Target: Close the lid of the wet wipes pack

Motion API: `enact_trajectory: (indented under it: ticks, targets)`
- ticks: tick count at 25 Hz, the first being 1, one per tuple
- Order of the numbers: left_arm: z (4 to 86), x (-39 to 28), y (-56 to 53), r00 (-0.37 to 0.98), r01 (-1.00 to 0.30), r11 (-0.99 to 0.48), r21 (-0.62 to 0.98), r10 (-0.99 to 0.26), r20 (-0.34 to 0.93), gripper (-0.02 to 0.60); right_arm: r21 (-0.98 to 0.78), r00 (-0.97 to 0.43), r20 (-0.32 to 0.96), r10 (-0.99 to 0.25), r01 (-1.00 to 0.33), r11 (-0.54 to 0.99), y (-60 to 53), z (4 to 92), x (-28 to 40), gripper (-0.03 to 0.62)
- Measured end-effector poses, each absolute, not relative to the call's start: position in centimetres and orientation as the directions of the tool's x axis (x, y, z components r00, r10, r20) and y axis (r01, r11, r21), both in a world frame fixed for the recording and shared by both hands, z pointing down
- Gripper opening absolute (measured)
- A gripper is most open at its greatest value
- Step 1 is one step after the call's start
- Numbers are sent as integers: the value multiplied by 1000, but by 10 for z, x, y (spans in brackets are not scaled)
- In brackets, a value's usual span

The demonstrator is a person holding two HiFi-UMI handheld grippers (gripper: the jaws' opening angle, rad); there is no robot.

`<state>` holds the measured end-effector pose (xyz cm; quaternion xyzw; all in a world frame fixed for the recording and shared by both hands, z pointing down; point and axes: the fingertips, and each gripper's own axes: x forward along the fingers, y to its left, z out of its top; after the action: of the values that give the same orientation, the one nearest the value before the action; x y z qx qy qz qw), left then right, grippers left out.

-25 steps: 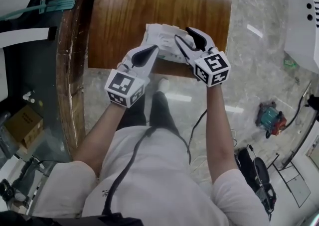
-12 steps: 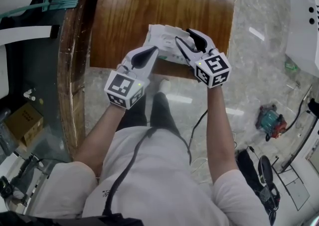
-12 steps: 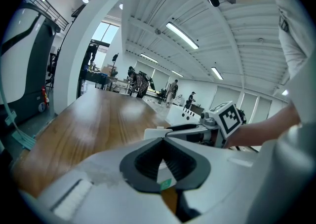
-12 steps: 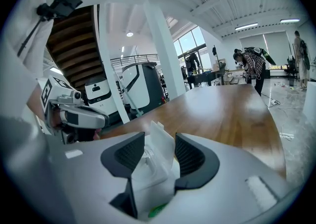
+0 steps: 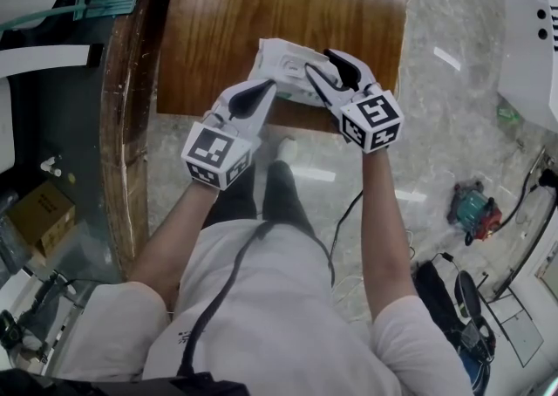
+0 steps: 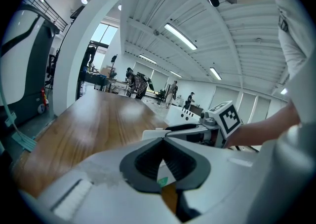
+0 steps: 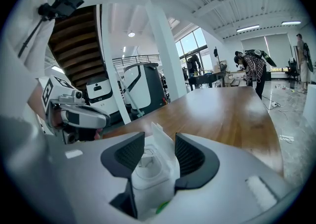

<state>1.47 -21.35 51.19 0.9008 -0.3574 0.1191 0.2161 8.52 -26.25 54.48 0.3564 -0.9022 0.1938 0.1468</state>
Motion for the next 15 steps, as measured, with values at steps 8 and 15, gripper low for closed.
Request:
enact_trajectory:
  ticks: [8, 15]
  targets:
    - [507, 9, -206, 715, -697, -652, 300, -597, 363, 3, -234, -702, 404, -586, -699, 676, -254, 541, 79, 189]
    - [505, 4, -200, 718, -693, -655, 300, -595, 360, 3, -227, -699, 412, -585, -700, 677, -247, 541, 75, 189]
